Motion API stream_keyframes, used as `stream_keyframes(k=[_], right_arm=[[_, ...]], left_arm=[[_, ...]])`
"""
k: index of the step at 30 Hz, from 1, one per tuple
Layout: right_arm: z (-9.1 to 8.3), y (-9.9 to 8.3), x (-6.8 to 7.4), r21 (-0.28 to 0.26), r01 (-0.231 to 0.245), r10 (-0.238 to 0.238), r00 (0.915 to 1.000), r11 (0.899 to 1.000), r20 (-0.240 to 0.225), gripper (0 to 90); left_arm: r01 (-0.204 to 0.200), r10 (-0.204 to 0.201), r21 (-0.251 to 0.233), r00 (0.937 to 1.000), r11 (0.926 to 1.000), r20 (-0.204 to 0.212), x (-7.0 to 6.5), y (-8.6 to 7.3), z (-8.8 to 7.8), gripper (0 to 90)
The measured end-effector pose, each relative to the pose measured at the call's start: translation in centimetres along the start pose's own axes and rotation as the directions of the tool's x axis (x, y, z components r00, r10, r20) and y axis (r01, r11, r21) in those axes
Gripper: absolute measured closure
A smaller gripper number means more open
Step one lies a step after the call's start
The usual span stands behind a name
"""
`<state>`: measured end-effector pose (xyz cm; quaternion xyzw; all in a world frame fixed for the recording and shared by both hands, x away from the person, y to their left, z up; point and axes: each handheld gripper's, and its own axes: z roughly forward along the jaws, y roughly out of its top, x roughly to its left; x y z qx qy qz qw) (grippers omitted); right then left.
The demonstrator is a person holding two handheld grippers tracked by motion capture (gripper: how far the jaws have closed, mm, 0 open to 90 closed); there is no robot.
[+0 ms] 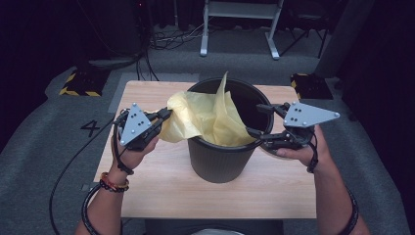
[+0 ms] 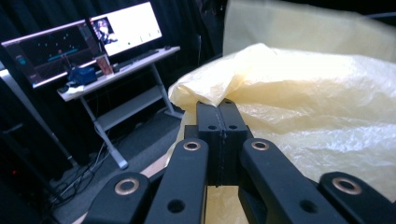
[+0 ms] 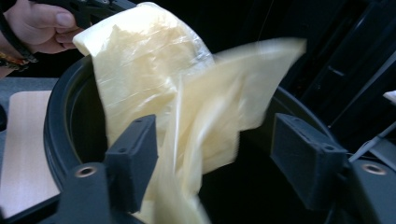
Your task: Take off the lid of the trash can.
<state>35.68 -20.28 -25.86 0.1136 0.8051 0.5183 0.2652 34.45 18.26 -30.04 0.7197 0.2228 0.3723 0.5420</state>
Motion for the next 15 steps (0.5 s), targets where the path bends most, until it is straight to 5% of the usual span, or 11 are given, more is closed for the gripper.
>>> stream_keyframes(k=[4,8,15], right_arm=[[0.3,0.2,0.1,0.015,-0.001,0.001,1.0,1.0,0.002,37.8],[0.9,-0.2,0.1,0.034,-0.008,0.008,1.0,0.999,0.001,39.6],[1.6,0.3,1.0,0.022,0.028,-0.027,0.9991,0.999,-0.034,37.6]], left_arm=[[-0.015,0.016,-0.047,0.9998,0.9988,0.008,-0.5,0.7,-0.1,90.0],[-0.017,0.024,-0.113,0.998,0.9935,0.059,-1.2,1.8,-0.1,90.0],[-0.102,0.121,-0.157,0.9858,0.9823,0.116,-3.7,4.3,0.6,90.0]])
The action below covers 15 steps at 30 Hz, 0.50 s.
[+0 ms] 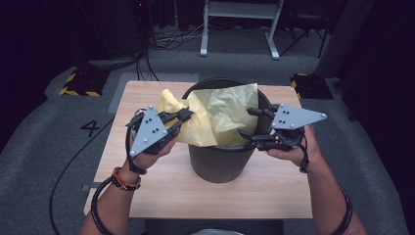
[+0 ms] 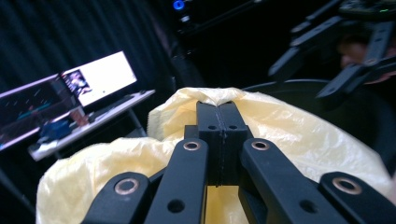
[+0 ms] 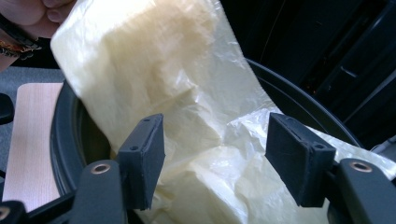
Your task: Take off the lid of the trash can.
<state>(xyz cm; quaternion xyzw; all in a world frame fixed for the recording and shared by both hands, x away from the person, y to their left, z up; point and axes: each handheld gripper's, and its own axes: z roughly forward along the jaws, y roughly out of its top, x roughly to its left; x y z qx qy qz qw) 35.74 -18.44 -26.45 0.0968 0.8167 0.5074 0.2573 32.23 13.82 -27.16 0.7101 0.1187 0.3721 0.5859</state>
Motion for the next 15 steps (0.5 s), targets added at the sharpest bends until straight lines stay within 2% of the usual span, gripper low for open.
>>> stream_keyframes(k=[4,6,9,12,14,15], right_arm=[[0.4,0.9,0.5,-0.004,0.028,-0.028,0.9996,1.0,-0.011,35.6],[0.4,1.2,0.8,-0.034,0.032,-0.033,0.9986,0.999,-0.041,35.3],[0.7,1.8,1.5,-0.047,0.053,-0.055,0.9967,0.998,-0.06,33.6],[1.2,2.2,1.9,-0.044,0.062,-0.065,0.9942,0.997,-0.086,33.3],[1.5,2.4,2.1,-0.05,0.05,-0.055,0.9913,0.998,-0.119,32.7],[1.7,2.4,2.1,-0.044,0.043,-0.049,0.9906,0.998,-0.128,32.8]], left_arm=[[-0.048,0.048,-0.005,0.9979,0.9988,0.044,-1.4,1.2,0.8,90.0],[-0.069,0.069,-0.002,0.9964,0.9976,0.048,-1.9,1.5,1.3,90.0],[-0.076,0.076,-0.004,0.9945,0.9971,0.072,-2.4,1.8,2.1,90.0],[-0.102,0.102,0.002,0.9922,0.9948,0.072,-2.9,2.1,2.9,90.0],[-0.127,0.126,0.014,0.9902,0.9918,0.059,-3.3,2.2,3.3,90.0],[-0.127,0.126,0.011,0.9899,0.9918,0.065,-3.5,2.4,3.4,90.0]])
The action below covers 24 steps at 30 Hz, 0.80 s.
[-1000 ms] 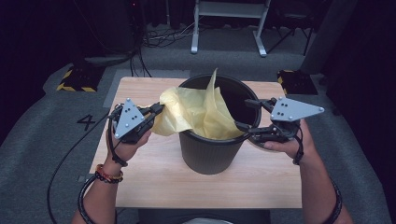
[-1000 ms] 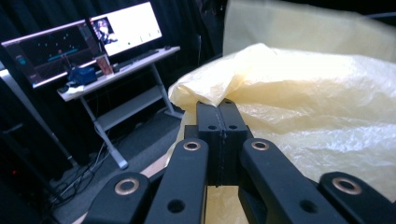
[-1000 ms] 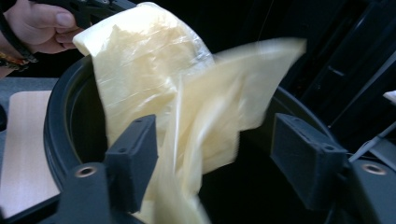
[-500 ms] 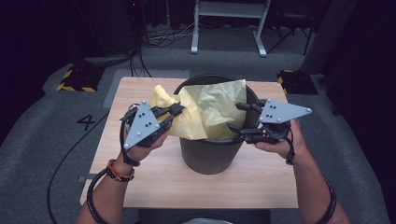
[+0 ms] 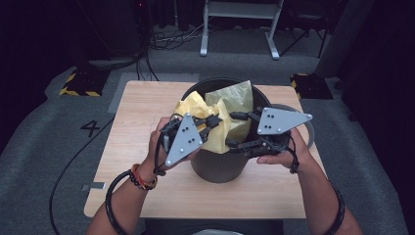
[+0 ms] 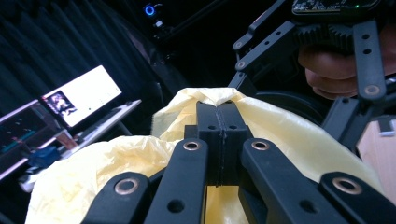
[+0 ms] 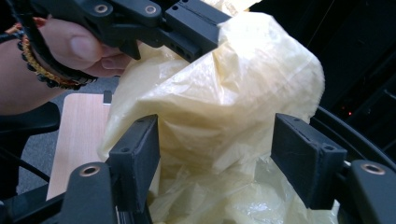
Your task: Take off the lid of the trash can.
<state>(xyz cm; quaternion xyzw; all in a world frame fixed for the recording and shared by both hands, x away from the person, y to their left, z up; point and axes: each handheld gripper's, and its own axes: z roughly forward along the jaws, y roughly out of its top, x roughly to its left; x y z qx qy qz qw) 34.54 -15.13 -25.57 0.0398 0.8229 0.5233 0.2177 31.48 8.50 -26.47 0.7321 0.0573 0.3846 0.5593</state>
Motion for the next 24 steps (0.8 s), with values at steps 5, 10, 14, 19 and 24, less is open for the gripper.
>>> stream_keyframes(k=[5,10,14,19,24], right_arm=[[0.5,0.0,-0.1,0.009,-0.011,0.011,0.9999,1.0,0.009,45.7],[0.9,-0.3,-0.2,0.03,-0.022,0.021,0.9997,0.999,0.013,79.0],[0.9,-0.6,-0.3,0.024,-0.032,0.032,0.9991,0.999,0.028,89.2],[0.7,-0.8,-0.3,0.032,-0.036,0.034,0.998,0.999,0.054,90.0],[0.3,-1.1,-0.7,0.04,-0.043,0.04,0.9962,0.998,0.078,90.0]], left_arm=[[-0.023,0.023,0.006,0.9997,0.9997,0.011,-0.4,0.5,0.5,89.9],[-0.027,0.027,0.008,0.9991,0.9996,0.034,-0.6,0.7,0.7,89.8],[-0.013,0.014,-0.003,0.9988,0.9999,0.047,-0.5,0.6,0.6,86.7],[0.014,-0.014,-0.013,0.9997,0.9998,0.019,-0.3,0.7,-0.3,59.8],[0.059,-0.059,-0.025,0.9982,0.9979,0.007,0.3,0.5,-2.0,39.6]])
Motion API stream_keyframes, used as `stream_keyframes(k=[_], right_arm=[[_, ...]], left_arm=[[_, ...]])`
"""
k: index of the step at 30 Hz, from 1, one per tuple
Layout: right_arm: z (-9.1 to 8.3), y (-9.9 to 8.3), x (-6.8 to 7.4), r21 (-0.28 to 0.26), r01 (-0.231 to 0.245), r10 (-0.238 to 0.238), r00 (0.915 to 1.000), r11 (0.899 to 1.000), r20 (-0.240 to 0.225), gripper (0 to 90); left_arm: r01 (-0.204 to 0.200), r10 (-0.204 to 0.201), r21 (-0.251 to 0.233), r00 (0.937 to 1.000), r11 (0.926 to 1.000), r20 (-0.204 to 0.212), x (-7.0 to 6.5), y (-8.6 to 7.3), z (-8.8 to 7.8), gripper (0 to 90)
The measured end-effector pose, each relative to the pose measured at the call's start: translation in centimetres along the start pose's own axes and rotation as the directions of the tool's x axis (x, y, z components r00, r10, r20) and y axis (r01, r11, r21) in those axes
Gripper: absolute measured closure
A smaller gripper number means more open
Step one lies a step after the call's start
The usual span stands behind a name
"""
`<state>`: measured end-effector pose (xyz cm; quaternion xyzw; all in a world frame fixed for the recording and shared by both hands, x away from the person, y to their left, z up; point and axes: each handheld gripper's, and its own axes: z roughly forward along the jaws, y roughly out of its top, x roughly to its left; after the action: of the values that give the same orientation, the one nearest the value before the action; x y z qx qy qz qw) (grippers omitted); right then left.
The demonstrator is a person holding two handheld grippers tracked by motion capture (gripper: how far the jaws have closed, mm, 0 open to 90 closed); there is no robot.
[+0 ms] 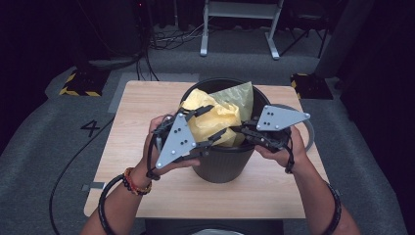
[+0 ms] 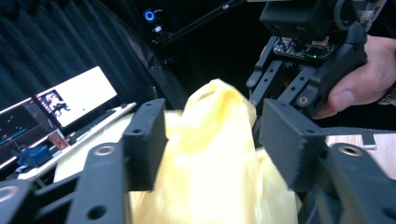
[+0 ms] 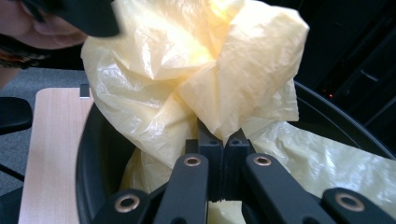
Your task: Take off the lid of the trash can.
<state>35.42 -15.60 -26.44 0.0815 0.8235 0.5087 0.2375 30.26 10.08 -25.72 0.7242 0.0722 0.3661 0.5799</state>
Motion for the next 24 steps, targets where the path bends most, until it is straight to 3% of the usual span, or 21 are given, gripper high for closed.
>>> stream_keyframes(k=[2,4,6,8,11,13,19,20,24], right_arm=[[-0.1,-0.1,-0.2,-0.003,-0.008,0.008,0.9999,1.0,0.007,90.0],[-0.3,-0.3,-0.3,-0.012,-0.017,0.017,0.9996,1.0,0.023,90.0],[-0.4,-0.5,-0.4,-0.023,-0.023,0.024,0.9991,0.999,0.036,90.0],[-0.7,-0.8,-0.6,-0.042,-0.035,0.037,0.9982,0.999,0.047,90.0],[-1.1,-1.2,-0.7,-0.077,-0.062,0.066,0.9958,0.995,0.063,90.0],[-1.5,-1.6,-0.6,-0.107,-0.071,0.078,0.9949,0.992,0.064,90.0],[-2.9,-2.7,-0.2,-0.197,-0.094,0.114,0.9888,0.976,0.096,90.0],[-2.9,-2.8,-0.2,-0.205,-0.097,0.119,0.9881,0.974,0.097,90.0],[-3.0,-3.3,0.0,-0.248,-0.096,0.121,0.9885,0.964,0.09,90.0]], left_arm=[[-0.001,0.001,-0.002,0.9996,1.0,-0.028,0.0,-0.5,-0.9,36.1],[0.022,-0.023,-0.016,0.9984,0.9996,-0.052,0.2,-1.0,-1.6,31.1],[0.062,-0.065,-0.041,0.9944,0.9973,-0.083,0.4,-1.9,-2.6,27.0],[0.078,-0.083,-0.051,0.9915,0.9956,-0.101,0.6,-2.5,-3.2,22.7],[0.133,-0.138,-0.052,0.9844,0.9898,-0.109,1.0,-3.6,-3.7,20.0],[0.158,-0.16,-0.037,0.9823,0.9868,-0.097,1.4,-4.1,-3.6,20.5],[0.224,-0.23,-0.073,0.9698,0.9718,-0.081,1.7,-5.5,-3.3,30.7],[0.249,-0.254,-0.074,0.9641,0.9656,-0.076,1.8,-5.7,-3.2,29.9],[0.294,-0.299,-0.094,0.9532,0.9512,-0.045,1.9,-6.3,-3.0,29.6]])
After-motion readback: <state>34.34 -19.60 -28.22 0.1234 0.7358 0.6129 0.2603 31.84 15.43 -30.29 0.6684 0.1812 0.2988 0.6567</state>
